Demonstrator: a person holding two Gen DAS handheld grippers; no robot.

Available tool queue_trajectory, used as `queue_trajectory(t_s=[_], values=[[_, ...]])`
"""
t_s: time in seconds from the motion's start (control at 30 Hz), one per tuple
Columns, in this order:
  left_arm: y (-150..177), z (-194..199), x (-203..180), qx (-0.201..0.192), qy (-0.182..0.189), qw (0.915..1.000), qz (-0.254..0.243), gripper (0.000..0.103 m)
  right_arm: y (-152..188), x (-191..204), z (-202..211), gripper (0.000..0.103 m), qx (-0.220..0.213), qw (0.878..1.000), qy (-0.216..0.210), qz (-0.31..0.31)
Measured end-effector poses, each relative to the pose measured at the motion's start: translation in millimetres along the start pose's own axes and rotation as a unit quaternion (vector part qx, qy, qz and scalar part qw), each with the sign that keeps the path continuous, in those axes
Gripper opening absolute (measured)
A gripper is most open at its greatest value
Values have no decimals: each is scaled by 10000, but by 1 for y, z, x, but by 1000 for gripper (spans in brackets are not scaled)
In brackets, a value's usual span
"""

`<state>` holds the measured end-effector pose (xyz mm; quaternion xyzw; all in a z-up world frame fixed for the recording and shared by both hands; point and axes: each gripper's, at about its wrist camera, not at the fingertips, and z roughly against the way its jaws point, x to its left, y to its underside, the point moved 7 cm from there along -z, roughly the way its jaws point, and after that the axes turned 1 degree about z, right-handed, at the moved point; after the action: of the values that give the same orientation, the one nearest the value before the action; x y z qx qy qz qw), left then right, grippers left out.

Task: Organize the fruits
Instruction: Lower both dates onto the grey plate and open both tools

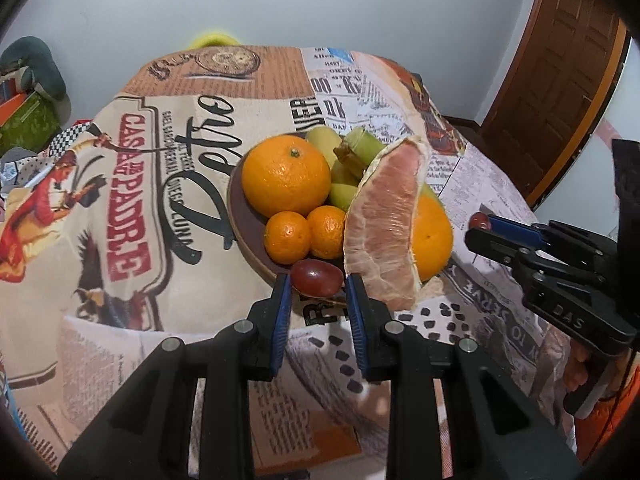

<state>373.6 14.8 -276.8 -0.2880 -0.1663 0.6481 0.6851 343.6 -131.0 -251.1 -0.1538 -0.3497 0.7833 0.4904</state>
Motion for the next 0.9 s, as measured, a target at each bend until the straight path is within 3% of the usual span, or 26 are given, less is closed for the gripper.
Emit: queue_trajectory(t_s=[0.43,0.63,0.9], values=[[-1,-15,1,21,5,10000,-11,28,3,-7,-28,24,210,9998,-15,-24],[-1,-15,7,37,-75,9999,57,39,7,-8,-35,27,337,9994,36,39],[4,-10,9,52,-113,9999,69,40,10,-12,-27,30,331,9994,-44,-46]])
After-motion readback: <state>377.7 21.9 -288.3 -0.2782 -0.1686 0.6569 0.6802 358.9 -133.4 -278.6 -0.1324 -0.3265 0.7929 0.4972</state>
